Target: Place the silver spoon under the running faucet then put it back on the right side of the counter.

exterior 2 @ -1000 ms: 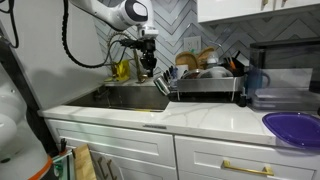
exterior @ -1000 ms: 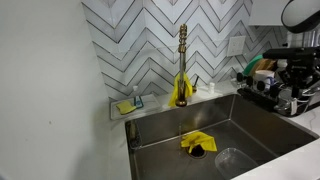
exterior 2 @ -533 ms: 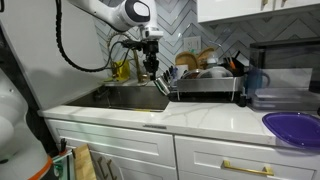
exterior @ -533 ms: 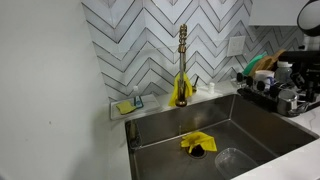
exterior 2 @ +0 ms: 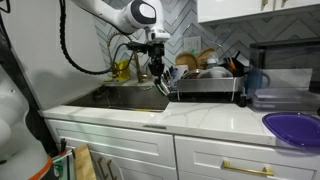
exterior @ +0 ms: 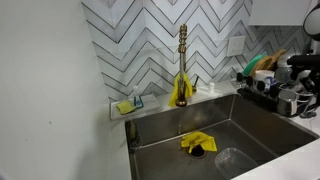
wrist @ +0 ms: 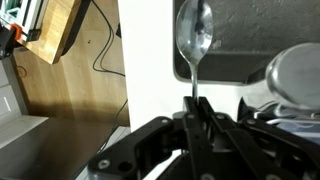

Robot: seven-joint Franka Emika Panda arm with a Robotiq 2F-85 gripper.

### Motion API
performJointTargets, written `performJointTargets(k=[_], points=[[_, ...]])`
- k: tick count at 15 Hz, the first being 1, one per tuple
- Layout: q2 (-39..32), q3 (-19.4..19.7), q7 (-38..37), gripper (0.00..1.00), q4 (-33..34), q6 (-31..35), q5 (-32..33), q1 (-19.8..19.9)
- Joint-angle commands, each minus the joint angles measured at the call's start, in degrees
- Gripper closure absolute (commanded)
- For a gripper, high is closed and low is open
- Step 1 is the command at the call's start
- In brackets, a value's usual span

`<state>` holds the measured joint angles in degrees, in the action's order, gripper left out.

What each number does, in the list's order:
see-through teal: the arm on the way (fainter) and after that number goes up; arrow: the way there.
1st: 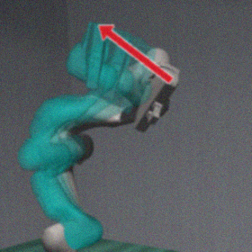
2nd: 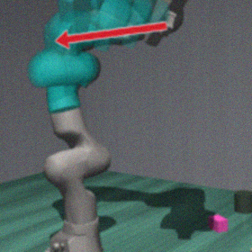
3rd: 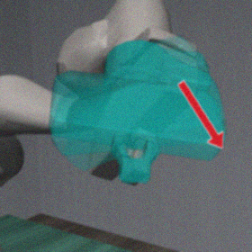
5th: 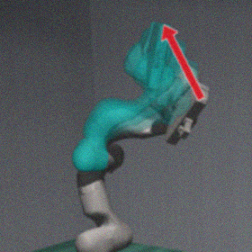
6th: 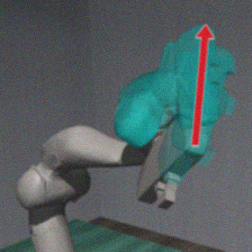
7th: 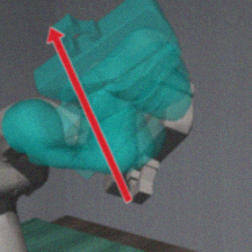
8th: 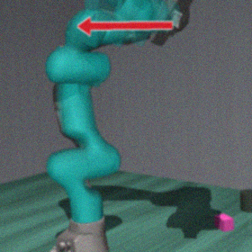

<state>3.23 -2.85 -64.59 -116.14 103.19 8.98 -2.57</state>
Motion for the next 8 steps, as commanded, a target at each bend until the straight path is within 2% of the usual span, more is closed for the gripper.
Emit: performJointTargets(k=[1,5,8], points=[[0.17,1.37,3.52,0.98,-1.36,-0.79,3.82,1.87],[-0.36,3.41,7.23,0.98,-3.22,3.20,5.99,3.82],[-1.20,4.93,10.24,0.98,-4.98,10.24,4.85,5.08]])
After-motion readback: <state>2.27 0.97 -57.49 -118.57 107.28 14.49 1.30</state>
